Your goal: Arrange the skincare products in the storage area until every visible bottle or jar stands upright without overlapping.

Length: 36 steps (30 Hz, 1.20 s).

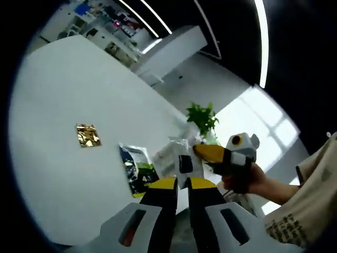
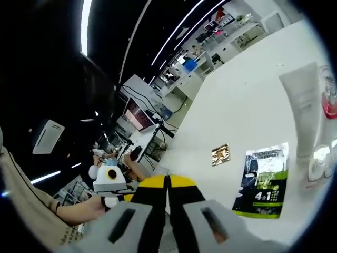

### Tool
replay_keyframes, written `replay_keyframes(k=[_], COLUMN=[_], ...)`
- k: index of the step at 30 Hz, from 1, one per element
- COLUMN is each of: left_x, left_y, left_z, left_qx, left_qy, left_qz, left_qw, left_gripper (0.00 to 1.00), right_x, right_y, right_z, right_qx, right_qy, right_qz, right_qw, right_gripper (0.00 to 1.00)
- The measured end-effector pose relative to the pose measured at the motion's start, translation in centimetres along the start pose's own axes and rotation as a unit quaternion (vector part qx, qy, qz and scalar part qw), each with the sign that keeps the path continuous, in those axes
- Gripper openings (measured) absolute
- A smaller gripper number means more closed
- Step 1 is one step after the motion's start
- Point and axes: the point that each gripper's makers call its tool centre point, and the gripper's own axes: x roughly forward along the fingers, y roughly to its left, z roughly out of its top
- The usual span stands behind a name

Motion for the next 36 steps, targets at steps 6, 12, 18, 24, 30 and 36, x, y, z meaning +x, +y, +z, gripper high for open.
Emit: replay_keyframes(k=[6,12,18,24,30,36], left_x=[0.3,0.6,1.0,1.2,1.5,1.9], left_y=[1.1,2.6,3.9,5.1,6.8,8.3], left_z=[-0.4,-1.0,-1.6,-2.0,-3.1,-3.8], left_qx=[0.009,0.004,-0.017,-0.028,-0.032,-0.037], left_qy=[0.016,0.032,0.045,0.053,0.074,0.091], left_qz=[0.030,0.056,0.072,0.088,0.108,0.122], left_qw=[0.9994,0.9979,0.9962,0.9944,0.9908,0.9877], left_gripper=[0.00,0.00,0.00,0.00,0.00,0.00], right_x=[0.7,1.3,2.0,2.9,3.7,4.1], right_y=[-1.2,-2.9,-4.6,-5.8,-7.5,-8.8], right_z=[-0.7,-1.9,-2.7,-3.5,-5.0,-6.2], right_qx=[-0.030,-0.069,-0.077,-0.099,-0.136,-0.160], right_qy=[0.019,0.054,0.066,0.080,0.108,0.124], right_qz=[-0.021,-0.051,-0.080,-0.098,-0.122,-0.135], right_qw=[0.9992,0.9949,0.9916,0.9870,0.9772,0.9700], right_gripper=[0.01,0.01,0.02,0.02,0.02,0.02])
